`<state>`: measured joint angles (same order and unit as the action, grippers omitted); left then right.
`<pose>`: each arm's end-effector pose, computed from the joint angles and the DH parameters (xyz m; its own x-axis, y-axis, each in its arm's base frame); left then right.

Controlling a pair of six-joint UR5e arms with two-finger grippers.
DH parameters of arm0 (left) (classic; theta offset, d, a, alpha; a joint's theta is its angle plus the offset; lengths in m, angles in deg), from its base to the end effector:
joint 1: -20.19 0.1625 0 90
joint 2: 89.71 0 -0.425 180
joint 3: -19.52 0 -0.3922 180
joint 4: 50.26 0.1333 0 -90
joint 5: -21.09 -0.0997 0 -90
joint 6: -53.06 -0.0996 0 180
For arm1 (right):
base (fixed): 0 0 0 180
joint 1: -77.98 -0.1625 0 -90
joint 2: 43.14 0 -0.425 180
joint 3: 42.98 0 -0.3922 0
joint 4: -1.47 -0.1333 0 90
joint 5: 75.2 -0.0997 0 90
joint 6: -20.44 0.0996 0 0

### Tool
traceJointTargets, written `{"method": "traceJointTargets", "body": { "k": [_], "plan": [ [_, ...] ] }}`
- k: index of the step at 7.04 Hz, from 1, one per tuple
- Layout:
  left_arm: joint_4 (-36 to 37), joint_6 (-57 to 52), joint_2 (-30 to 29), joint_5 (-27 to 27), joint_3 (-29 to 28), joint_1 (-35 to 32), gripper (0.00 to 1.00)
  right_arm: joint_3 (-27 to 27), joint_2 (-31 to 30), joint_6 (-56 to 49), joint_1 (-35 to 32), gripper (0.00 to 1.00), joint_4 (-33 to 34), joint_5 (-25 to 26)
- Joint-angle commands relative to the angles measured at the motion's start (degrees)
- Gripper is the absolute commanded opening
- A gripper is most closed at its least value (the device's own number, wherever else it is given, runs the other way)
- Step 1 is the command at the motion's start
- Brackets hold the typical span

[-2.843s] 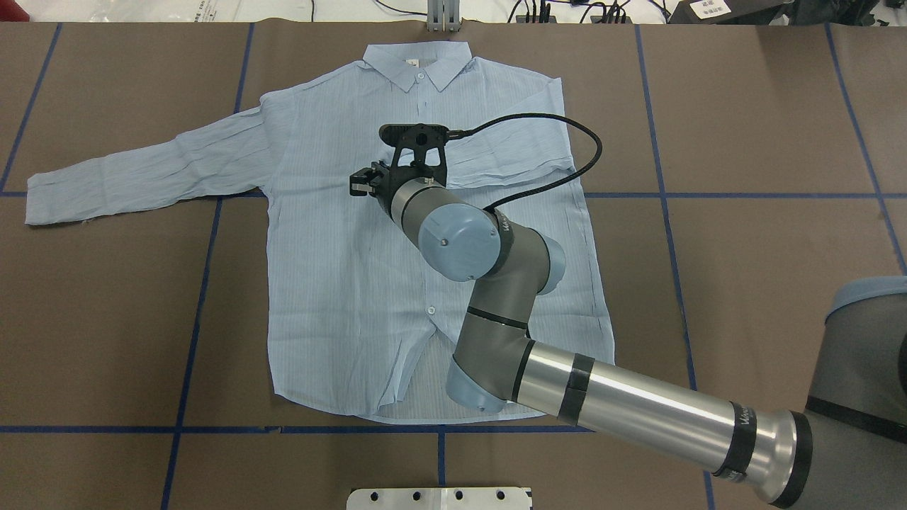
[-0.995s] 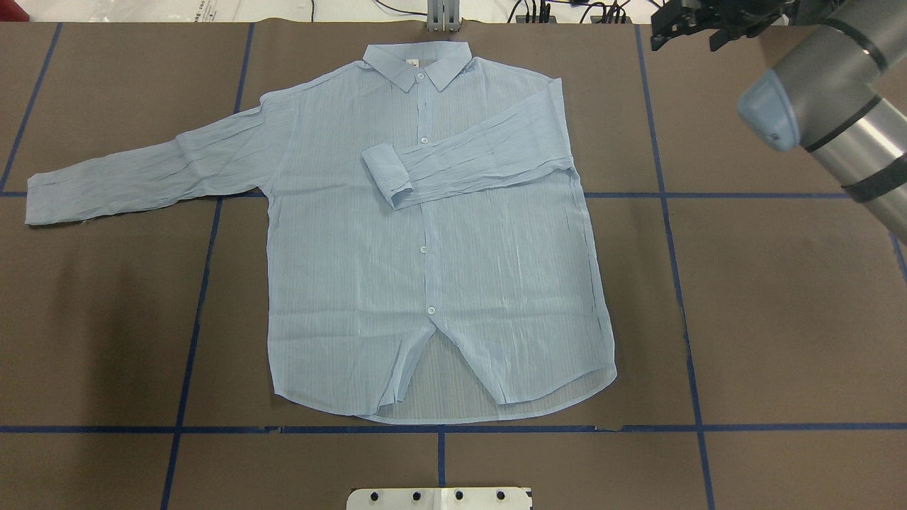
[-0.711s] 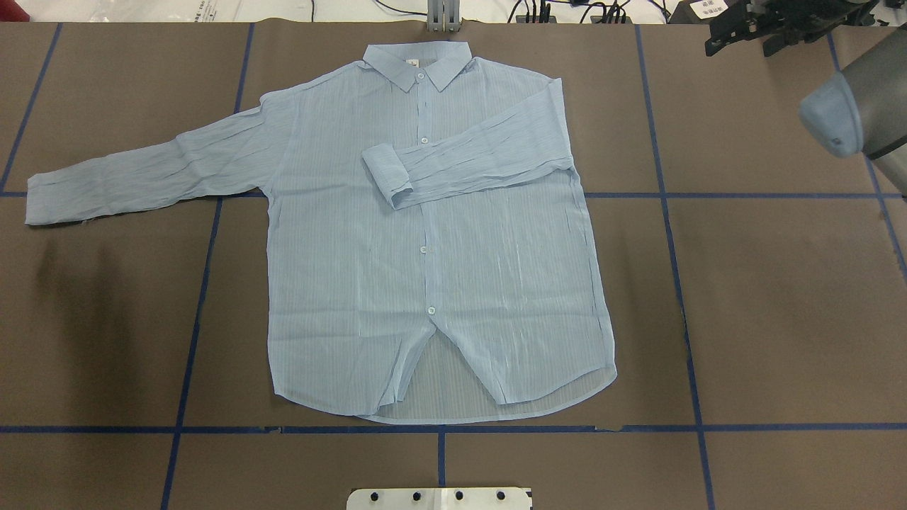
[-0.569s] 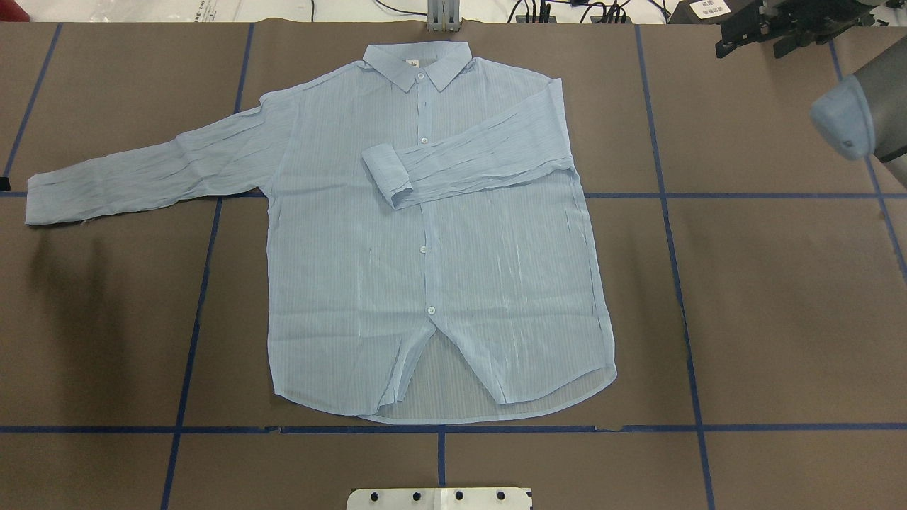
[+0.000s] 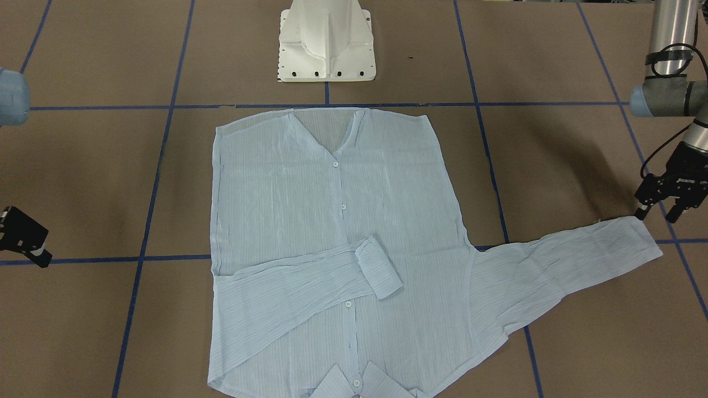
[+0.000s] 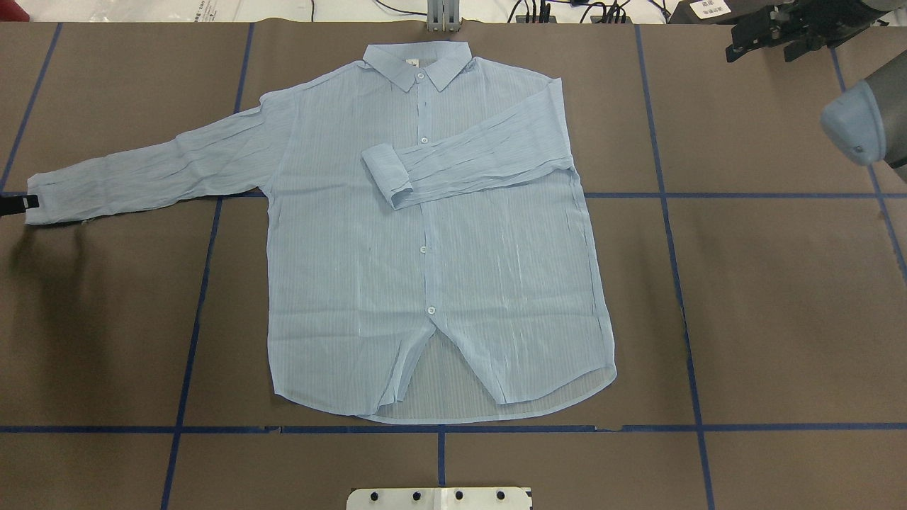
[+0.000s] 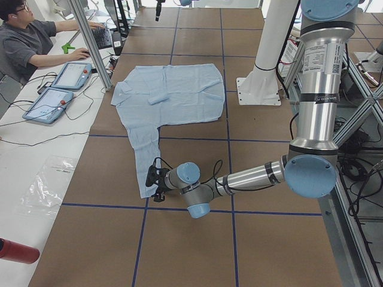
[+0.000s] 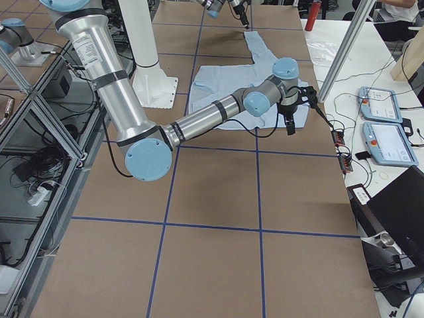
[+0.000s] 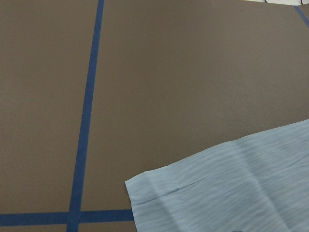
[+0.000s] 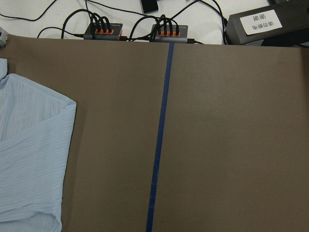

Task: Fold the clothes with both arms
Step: 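Lower the left gripper and grasp the cuff of the other sleeve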

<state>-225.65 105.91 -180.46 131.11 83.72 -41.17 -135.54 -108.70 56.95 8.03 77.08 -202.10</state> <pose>0.1485 -0.4789 0.7132 0.6009 0.0835 -0.7949 0.4004 0.8293 0.3897 -0.1547 -0.6384 0.3652 0.6474 -0.1008 0.7554 -0.1592 0.9514 0.2634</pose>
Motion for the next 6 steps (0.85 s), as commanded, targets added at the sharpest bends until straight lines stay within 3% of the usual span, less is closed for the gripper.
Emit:
{"method": "traceJointTargets", "body": {
  "k": [1,3,5,6],
  "plan": [
    [-0.12,0.06,-0.04,-0.34,-0.22,2.46,0.88,-0.07,-0.27,-0.12,0.0,1.0,-0.02,0.24],
    [-0.3,-0.03,0.04,-0.43,-0.65,2.73,0.85,-0.07,-0.27,-0.38,0.0,1.0,-0.02,0.25],
    [-0.21,-0.03,0.05,-0.43,-0.92,2.82,0.76,0.02,-0.18,-0.38,0.0,1.0,-0.02,0.33],
    [-0.21,-0.11,0.05,-0.43,-1.18,2.73,0.64,0.02,-0.18,-0.38,0.0,1.0,-0.02,0.33]
  ]
}}
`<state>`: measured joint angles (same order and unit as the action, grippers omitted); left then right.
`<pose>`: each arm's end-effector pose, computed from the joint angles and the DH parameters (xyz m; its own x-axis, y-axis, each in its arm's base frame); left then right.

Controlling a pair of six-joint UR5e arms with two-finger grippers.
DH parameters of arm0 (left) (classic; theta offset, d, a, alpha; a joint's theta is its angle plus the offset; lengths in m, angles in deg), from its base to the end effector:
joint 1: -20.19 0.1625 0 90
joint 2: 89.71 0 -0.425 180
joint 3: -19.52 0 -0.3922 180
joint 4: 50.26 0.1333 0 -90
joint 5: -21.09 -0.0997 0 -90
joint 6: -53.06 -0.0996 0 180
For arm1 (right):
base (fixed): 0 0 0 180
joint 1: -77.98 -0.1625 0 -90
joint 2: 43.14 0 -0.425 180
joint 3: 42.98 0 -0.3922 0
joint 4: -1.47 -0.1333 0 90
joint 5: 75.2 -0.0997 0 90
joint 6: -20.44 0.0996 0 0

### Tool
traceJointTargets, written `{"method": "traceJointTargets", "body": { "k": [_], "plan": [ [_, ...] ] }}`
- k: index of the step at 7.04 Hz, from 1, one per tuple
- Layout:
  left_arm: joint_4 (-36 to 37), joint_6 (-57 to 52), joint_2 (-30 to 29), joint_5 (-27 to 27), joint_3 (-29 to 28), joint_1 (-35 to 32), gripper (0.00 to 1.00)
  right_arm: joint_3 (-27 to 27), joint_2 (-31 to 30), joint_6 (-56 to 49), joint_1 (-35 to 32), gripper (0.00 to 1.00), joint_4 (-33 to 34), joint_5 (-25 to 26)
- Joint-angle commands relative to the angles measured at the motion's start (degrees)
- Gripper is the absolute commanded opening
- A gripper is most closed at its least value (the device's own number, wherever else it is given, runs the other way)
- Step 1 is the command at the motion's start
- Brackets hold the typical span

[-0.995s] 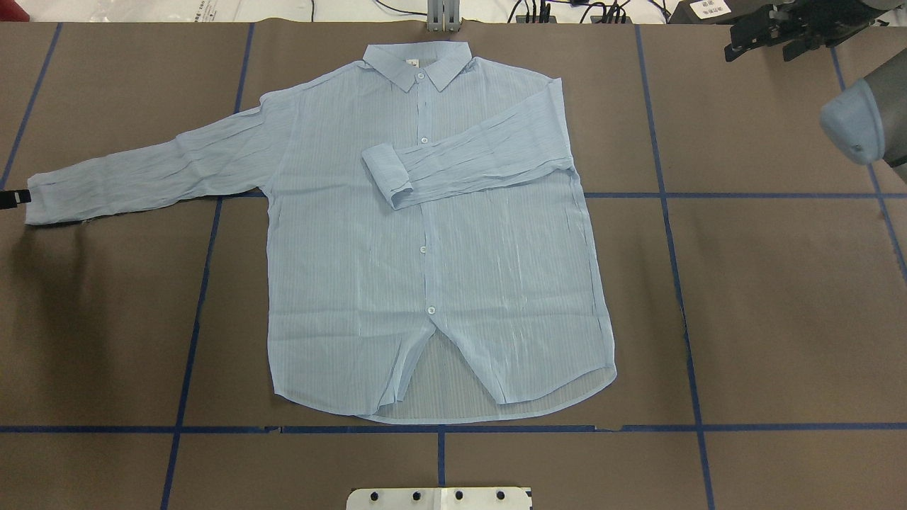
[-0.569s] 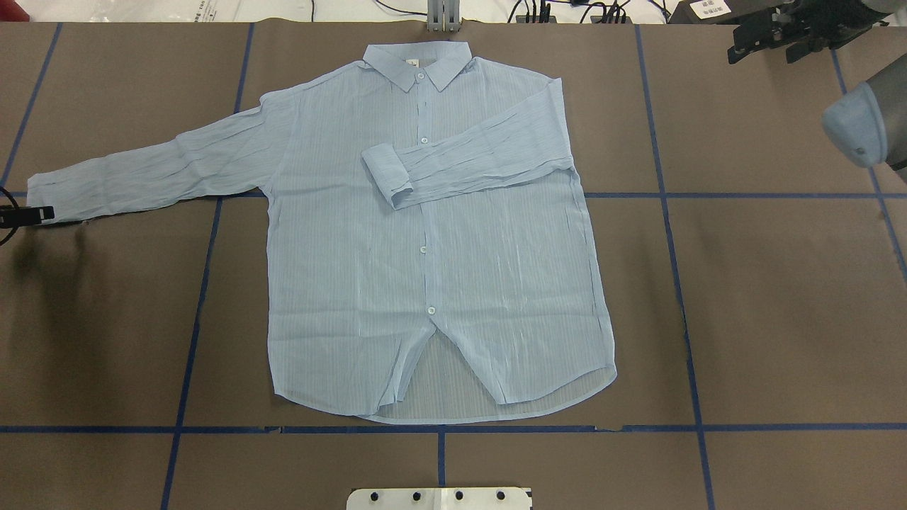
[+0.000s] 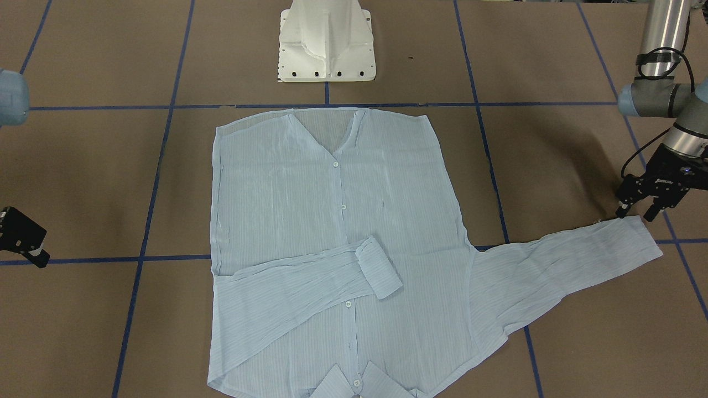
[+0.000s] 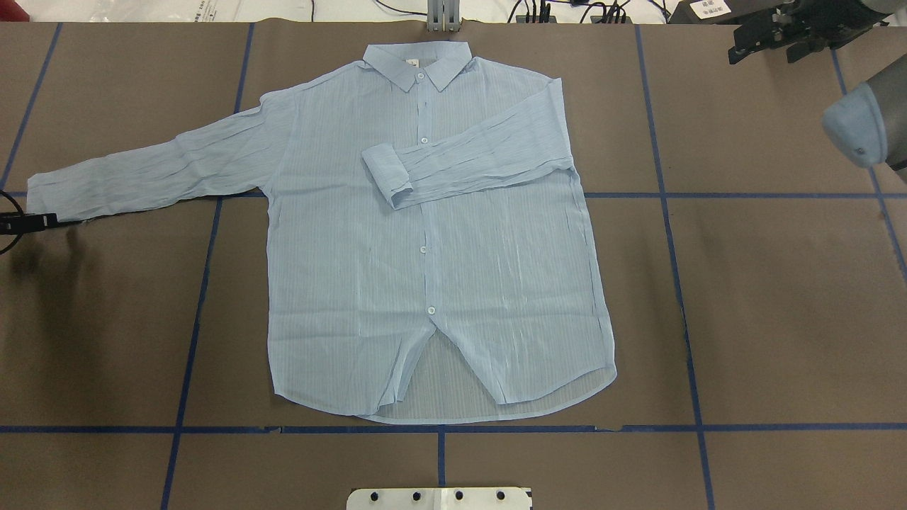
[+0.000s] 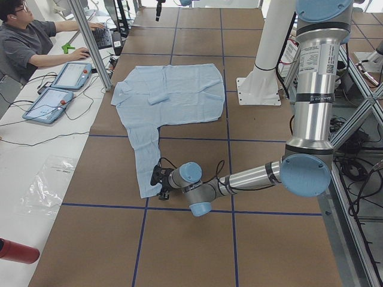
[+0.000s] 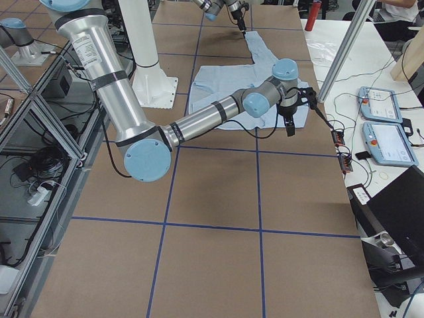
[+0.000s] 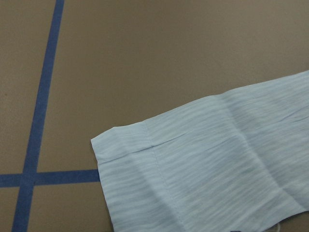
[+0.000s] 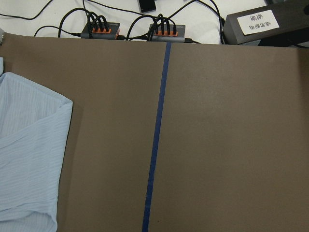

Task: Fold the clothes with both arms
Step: 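Lower the left gripper and grasp the cuff of the other sleeve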

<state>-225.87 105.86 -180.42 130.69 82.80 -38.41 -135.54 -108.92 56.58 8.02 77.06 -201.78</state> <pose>0.1696 -0.4695 0.7209 0.6050 0.1020 -0.7896 0.3610 0.8488 0.3863 -0.1540 -0.6380 0.3679 0.6527 -0.1030 0.7506 -0.1573 0.9507 0.2673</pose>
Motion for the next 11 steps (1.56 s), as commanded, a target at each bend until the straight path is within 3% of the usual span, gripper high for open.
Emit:
{"method": "traceJointTargets", "body": {
  "k": [1,3,5,6,8,9,11],
  "plan": [
    [0.01,-0.16,0.01,0.08,-0.26,0.06,0.43,-0.08,0.04,-0.01,0.0,1.0,0.0,0.01],
    [-0.17,-0.42,0.18,0.09,-0.18,-0.02,0.0,-0.08,0.13,-0.01,0.0,1.0,0.0,0.01],
    [-1.48,-0.68,0.53,0.78,1.39,-0.11,0.0,-0.34,0.04,0.08,0.0,1.0,0.0,0.01],
    [-1.4,-0.68,0.19,5.75,3.41,-0.2,0.0,-0.43,-0.05,0.17,0.0,1.0,0.0,0.01],
    [-0.79,-0.34,-1.12,6.85,12.78,-0.99,0.0,-0.78,-0.4,0.34,0.0,1.0,0.0,0.01],
    [0.69,0.19,-4.62,7.2,13.53,-0.99,0.0,-0.78,-0.4,0.34,0.0,1.0,0.0,0.01],
    [11.9,3.24,-15.84,7.47,13.8,-0.73,0.0,-0.78,-0.4,0.6,0.0,1.0,0.0,0.01]
  ]
}}
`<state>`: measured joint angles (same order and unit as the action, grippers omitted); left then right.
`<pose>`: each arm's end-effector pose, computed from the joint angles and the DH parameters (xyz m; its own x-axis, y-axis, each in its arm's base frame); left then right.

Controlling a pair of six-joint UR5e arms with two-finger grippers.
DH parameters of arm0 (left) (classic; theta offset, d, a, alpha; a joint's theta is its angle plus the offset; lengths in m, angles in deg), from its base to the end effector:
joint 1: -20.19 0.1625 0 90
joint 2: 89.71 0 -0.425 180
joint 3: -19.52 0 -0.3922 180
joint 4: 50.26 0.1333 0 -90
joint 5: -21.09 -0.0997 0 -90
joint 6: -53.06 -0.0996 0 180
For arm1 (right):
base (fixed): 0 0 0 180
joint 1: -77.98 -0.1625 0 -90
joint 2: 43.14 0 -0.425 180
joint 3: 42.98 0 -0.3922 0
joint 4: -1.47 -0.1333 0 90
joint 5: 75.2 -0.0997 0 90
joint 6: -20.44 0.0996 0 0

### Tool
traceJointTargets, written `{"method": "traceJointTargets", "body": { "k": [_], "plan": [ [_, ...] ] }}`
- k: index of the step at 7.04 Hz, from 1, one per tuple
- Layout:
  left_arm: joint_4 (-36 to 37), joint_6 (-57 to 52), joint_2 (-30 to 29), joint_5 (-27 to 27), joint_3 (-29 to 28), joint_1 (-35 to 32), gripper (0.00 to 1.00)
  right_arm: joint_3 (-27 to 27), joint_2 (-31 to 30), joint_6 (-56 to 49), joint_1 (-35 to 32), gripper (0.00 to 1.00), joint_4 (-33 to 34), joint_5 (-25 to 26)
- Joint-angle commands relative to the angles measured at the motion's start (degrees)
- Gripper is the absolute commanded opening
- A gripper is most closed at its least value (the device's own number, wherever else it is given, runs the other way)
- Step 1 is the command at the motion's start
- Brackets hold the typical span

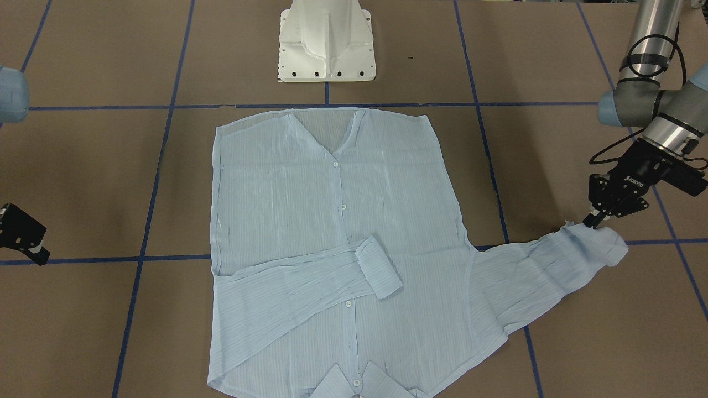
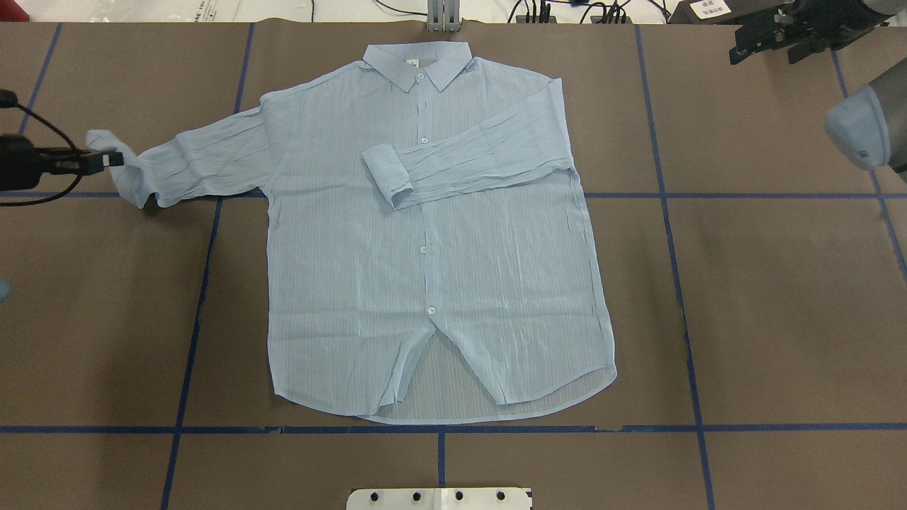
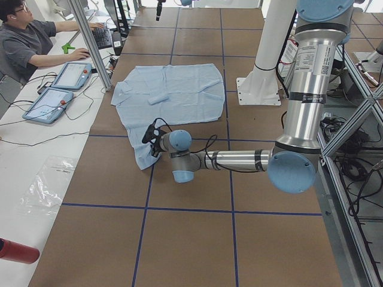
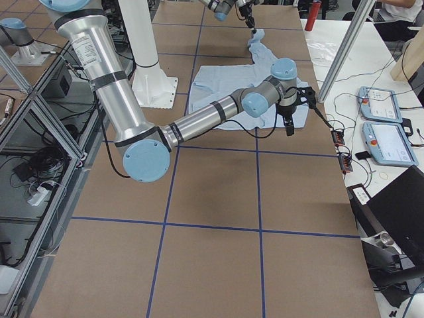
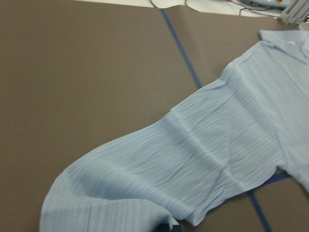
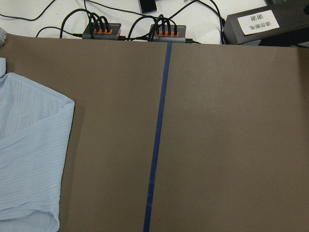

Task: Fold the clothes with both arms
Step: 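Carry the sleeve with the left gripper across onto the shirt body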

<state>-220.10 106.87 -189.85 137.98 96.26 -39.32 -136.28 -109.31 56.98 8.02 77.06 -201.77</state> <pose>0.2161 -0.5410 0.5256 0.4160 0.3314 -0.8468 0.3712 0.7882 0.4908 -0.1527 -0.6345 0.3662 0.6501 -0.1007 0.7531 -0.1625 0.9498 0.2673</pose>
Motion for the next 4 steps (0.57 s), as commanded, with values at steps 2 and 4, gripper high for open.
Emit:
{"method": "traceJointTargets", "body": {
  "k": [2,4],
  "plan": [
    [16.61,9.61,-17.76,0.01,-0.01,4.45,0.0,-0.04,-0.01,0.55,0.09,1.0,0.0,0.09],
    [21.98,16.38,-26.21,-1.57,-0.54,10.0,0.0,0.05,-0.01,0.55,0.09,1.0,0.0,0.09]
  ]
}}
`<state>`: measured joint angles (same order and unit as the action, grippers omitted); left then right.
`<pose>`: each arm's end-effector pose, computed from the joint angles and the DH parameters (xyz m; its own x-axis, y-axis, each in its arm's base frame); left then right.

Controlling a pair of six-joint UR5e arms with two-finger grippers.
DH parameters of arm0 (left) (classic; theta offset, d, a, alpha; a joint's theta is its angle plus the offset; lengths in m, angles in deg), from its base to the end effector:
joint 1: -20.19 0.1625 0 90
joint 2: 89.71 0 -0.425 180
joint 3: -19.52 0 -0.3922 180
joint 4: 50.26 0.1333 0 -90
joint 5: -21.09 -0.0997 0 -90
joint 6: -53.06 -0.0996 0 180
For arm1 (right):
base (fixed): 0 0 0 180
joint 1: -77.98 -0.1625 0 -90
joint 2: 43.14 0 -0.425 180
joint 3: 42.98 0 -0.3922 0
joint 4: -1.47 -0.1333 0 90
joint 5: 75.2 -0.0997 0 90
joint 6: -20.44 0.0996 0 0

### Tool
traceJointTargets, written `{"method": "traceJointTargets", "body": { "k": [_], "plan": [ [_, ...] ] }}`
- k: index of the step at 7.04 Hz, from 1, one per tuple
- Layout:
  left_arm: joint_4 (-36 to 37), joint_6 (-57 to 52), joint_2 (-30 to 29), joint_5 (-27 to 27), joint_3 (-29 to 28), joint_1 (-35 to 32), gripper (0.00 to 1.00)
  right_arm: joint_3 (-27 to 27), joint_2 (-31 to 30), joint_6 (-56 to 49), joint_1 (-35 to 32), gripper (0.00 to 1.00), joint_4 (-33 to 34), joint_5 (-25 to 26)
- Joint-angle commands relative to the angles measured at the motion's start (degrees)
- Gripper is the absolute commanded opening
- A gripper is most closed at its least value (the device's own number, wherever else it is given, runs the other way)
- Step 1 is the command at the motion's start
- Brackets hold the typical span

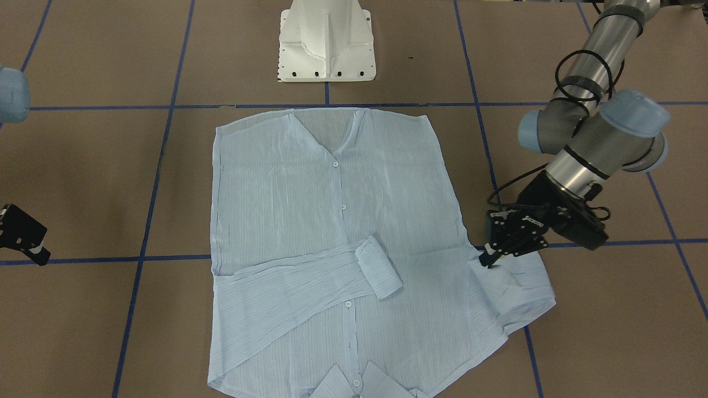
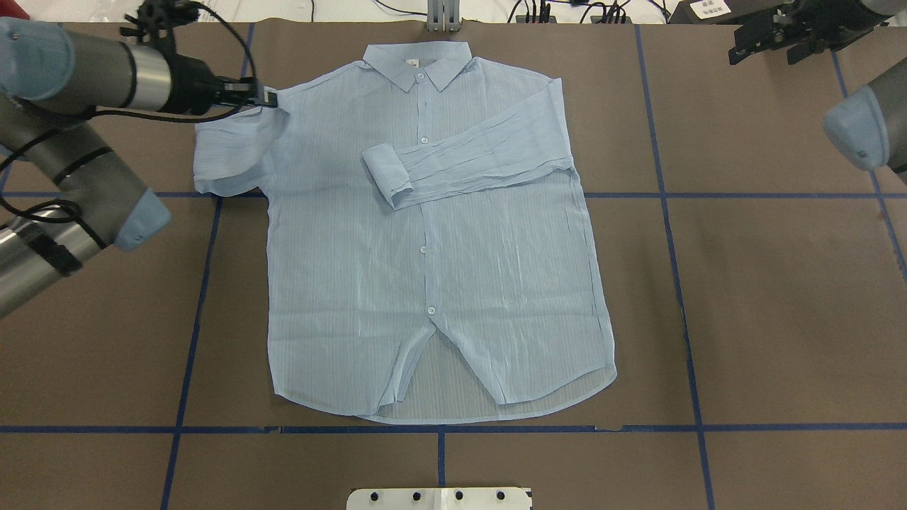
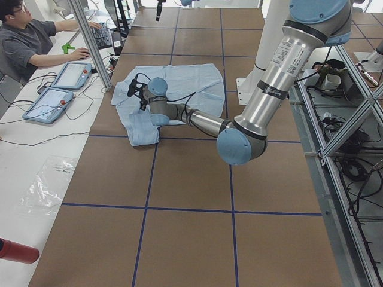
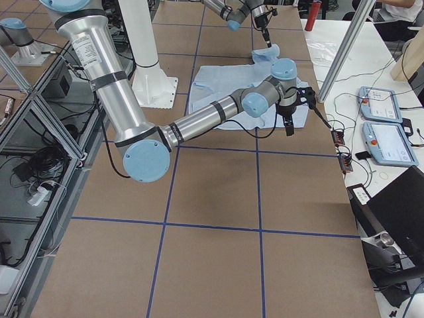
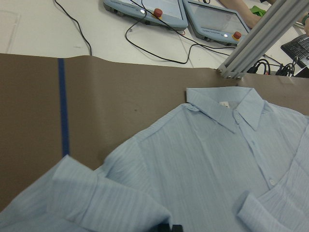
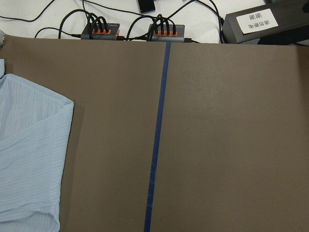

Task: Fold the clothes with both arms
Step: 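Carry the sleeve with the left gripper across onto the shirt body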

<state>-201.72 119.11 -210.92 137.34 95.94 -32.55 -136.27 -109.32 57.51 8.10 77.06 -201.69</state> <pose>0.3531 -0.6116 0.3262 0.2878 0.2231 -0.9314 0.3655 0.8733 0.3221 -0.1535 -0.6344 0.3664 0.6494 -0.0922 0.7548 -0.1678 0.9508 0.2605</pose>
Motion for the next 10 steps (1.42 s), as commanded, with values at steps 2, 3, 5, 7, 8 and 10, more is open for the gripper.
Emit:
{"method": "traceJointTargets", "body": {
  "k": [2,3,5,7,8,10],
  "plan": [
    [7.4,8.1,-11.56,-7.67,-2.31,9.2,0.0,0.04,-0.09,0.02,0.0,1.0,0.0,0.01],
    [7.32,8.04,-12.55,-10.23,-3.63,11.67,0.0,0.04,-0.26,0.11,0.0,1.0,0.0,0.01],
    [7.5,8.04,-15.62,-15.51,-6.35,15.98,0.0,0.13,-0.26,0.02,0.0,1.0,0.0,0.1],
    [7.5,7.77,-16.07,-19.1,-7.51,19.93,0.0,0.22,-0.26,0.11,0.0,1.0,0.0,0.1],
    [7.5,7.77,-16.95,-20.87,-8.47,21.87,0.0,0.21,-0.26,0.11,0.0,1.0,0.0,0.1],
    [7.58,7.6,-18.79,-22.02,-10.15,23.55,1.0,0.21,-0.26,0.11,0.09,1.0,0.0,0.19]
  ]
}}
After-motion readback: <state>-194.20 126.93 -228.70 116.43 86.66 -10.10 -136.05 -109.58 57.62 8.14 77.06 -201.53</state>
